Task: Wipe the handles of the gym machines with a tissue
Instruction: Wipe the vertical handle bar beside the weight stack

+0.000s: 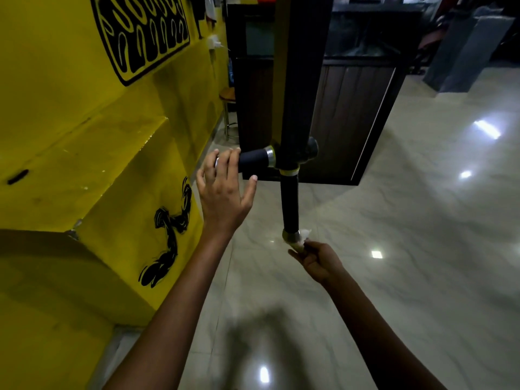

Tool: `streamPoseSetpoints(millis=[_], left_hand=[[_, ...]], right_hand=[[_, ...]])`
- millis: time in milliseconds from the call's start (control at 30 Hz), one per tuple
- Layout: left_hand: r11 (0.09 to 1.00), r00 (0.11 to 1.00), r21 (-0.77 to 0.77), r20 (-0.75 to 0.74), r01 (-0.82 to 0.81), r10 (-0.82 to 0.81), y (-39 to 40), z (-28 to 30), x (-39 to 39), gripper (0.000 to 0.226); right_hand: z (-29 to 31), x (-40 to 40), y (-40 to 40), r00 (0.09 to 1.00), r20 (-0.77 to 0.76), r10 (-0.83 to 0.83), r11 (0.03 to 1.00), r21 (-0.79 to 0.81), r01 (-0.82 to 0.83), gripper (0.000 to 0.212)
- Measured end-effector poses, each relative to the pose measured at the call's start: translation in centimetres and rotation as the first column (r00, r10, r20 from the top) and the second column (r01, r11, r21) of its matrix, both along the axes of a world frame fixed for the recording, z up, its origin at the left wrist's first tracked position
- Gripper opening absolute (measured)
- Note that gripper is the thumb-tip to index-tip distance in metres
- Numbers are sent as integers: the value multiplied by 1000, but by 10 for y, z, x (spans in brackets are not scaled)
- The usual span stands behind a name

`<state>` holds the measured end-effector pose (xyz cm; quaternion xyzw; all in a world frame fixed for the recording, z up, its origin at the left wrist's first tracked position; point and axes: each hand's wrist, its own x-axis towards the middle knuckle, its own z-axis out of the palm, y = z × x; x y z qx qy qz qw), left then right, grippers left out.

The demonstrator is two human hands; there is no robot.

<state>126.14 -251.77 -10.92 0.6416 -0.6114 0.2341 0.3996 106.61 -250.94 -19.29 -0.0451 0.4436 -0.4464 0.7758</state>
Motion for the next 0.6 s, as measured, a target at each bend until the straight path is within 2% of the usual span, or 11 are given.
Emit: streamPoseSetpoints(millis=[167,267,333,367,400,433,467,533,600], left_hand=[[1000,1000,-10,11,-10,10,-1,-1,1,55],[1000,1000,-9,10,-8,8,0,-1,0,55],[1000,1000,-2,16,-11,11,1,0,0,56],[1000,1000,-1,18,-12,12,1,0,0,56],[1000,1000,0,19,-12,12,0,-1,1,56],[1000,1000,0,18,-13,13,0,-1,1,56],[1000,1000,1,16,-15,15,0,-1,1,56],[1000,1000,-2,4,-15,15,0,-1,-1,56],[1000,1000,-5,-6,-14,14,0,-2,-1,56]], right_hand=[[5,9,7,999,32,28,1000,4,-28,39],[5,0,17,1000,4,18,998,-52,-18,28],[1,-9,19,994,-93,-50,993,-116,39,14],[-2,-13,17,969,-219,-114,980,-183,73,11],[-4,-17,14,901,-386,-198,953,-292,84,12],[-8,-18,10,795,-534,-289,904,-426,42,17],[-10,-17,7,680,-631,-374,831,-553,-57,18],[-13,-4,6,492,-702,-515,658,-691,-298,16],[-23,9,8,397,-651,-647,475,-751,-459,25]])
